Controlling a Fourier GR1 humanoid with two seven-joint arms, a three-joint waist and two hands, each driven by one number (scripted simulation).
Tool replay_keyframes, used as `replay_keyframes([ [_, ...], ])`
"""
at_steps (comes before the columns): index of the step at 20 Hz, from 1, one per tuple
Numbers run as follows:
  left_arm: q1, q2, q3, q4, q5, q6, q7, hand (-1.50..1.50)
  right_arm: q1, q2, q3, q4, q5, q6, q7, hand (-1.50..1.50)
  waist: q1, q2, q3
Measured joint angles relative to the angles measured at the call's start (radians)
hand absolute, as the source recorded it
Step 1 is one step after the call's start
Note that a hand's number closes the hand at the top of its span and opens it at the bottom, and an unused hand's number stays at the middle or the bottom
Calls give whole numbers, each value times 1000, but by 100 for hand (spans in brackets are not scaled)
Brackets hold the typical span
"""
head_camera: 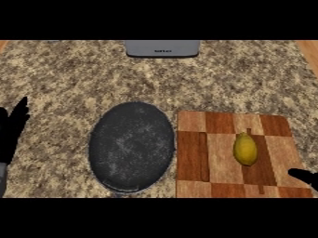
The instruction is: Pick the lemon from the cutting board and place it in the pan
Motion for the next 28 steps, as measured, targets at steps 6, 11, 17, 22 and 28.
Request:
replay_keyframes([
  [6, -28, -22, -18, 12, -20, 3, -3, 0, -98, -195, 82, -64, 84, 139, 345, -150, 28, 6, 0],
  [11, -51, -30, -16, 25, -22, -9, 3, 0, -238, -247, 198, -77, 123, 270, 588, -150, 41, 8, 2],
  [17, -47, -40, -7, 20, -30, -16, 9, 0, -411, -133, 373, -32, 183, 390, 796, -150, 37, 7, 4],
  [22, -42, -48, 22, 33, -37, -29, 2, 0, -475, 3, 452, 22, 273, 437, 866, -150, 21, 3, 5],
  [28, -10, -56, 49, 13, -57, -38, -3, 0, -467, 70, 460, 92, 365, 478, 857, -150, 12, 2, 6],
])
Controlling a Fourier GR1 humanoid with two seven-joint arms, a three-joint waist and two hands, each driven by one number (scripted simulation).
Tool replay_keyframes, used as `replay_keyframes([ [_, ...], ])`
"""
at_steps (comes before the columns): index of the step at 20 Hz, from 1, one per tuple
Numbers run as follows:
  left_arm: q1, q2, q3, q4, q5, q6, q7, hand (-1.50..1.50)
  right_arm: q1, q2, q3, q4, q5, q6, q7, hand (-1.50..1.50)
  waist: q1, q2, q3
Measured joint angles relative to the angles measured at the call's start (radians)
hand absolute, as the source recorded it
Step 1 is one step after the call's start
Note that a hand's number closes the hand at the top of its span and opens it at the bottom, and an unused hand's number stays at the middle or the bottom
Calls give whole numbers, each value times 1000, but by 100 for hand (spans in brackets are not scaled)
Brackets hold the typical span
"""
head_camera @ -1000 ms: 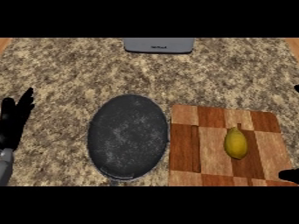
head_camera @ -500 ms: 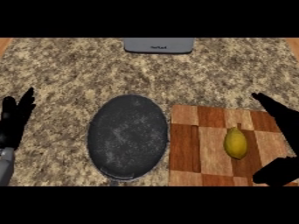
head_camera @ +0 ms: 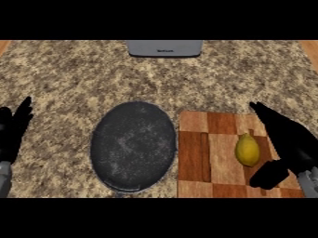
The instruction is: Pick the lemon from the cutting board and place it in the pan
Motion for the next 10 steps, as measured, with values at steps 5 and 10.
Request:
replay_keyframes([
  [5, -7, -18, 20, 22, -23, -12, -13, 0, 18, 74, 3, 53, 73, 38, -16, -150, -3, 0, 0],
  [10, -12, -34, 37, 1, -49, -22, 8, 0, 54, 120, -38, 84, 122, 87, -57, -150, -5, 0, 0],
])
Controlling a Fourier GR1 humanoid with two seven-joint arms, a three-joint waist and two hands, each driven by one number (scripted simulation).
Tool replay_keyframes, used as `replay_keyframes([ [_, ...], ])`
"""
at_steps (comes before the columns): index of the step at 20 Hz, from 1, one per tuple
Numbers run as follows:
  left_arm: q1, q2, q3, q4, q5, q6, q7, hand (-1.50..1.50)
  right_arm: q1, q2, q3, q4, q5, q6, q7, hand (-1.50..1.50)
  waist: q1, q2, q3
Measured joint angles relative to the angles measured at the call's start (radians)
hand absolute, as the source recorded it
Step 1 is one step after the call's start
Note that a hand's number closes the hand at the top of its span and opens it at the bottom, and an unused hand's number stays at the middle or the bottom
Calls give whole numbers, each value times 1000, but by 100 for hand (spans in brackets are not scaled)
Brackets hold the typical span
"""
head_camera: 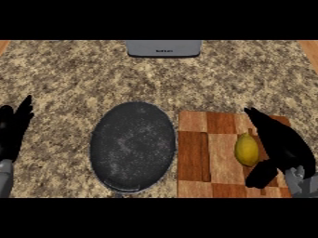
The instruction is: Pick the lemon from the cutting board and place it in the pan
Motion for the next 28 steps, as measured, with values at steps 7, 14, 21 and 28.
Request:
replay_keyframes([
  [7, -8, -26, 37, 32, -23, -32, -21, 0, 13, 104, -35, 28, 101, 51, -19, -150, -1, 0, 0],
  [14, -6, -45, 60, 9, -63, -41, -7, 0, 21, 177, -94, 131, 174, 99, -96, -150, 0, 0, 0],
  [21, 5, -54, 93, -7, -75, -81, -1, 0, 51, 215, -152, 198, 250, 127, -164, 150, 0, 0, 0],
  [28, 7, -65, 107, -32, -87, -93, 19, 0, 43, 223, -119, 229, 391, 96, -243, 150, 1, -1, 0],
])
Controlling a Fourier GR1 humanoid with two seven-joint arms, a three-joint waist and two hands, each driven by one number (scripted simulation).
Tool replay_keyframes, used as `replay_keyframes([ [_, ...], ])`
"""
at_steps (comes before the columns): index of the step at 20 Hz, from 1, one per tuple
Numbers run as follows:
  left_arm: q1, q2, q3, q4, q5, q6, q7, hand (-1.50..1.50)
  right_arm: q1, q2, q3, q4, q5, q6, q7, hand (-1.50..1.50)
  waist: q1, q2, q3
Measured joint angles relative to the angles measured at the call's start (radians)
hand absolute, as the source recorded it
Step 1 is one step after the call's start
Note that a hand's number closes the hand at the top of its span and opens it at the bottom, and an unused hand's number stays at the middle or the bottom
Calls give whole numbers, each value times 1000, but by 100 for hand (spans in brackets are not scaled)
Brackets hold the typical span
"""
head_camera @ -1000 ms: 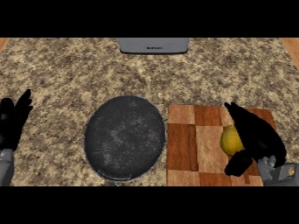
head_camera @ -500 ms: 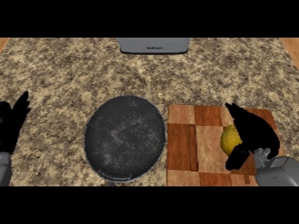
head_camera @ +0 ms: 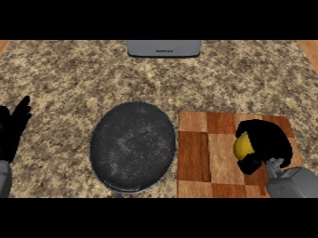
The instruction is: Pick the lemon from the cutting board and place it in the pan
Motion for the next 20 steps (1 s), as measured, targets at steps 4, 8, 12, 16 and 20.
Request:
replay_keyframes([
  [4, 23, -8, 14, -24, -6, -17, -4, 0, 7, 8, -28, 6, 55, -5, -47, 150, 0, 0, 0],
  [8, 5, -20, 15, -11, -22, -4, 0, 0, 73, -48, -6, -46, 70, -23, -177, 150, -4, -2, -1],
  [12, 8, -20, 22, -12, -25, 2, 5, 0, 195, -142, 46, -159, 70, -47, -341, 150, -14, -5, -2],
  [16, 1, -30, 20, -5, -32, 0, 0, 0, 311, -200, 18, -244, 61, -100, -453, 150, -14, -3, 0],
  [20, -5, -20, 32, 11, -34, -3, -9, 0, 320, -199, -35, -330, 44, -211, -546, 150, -19, -3, 1],
])
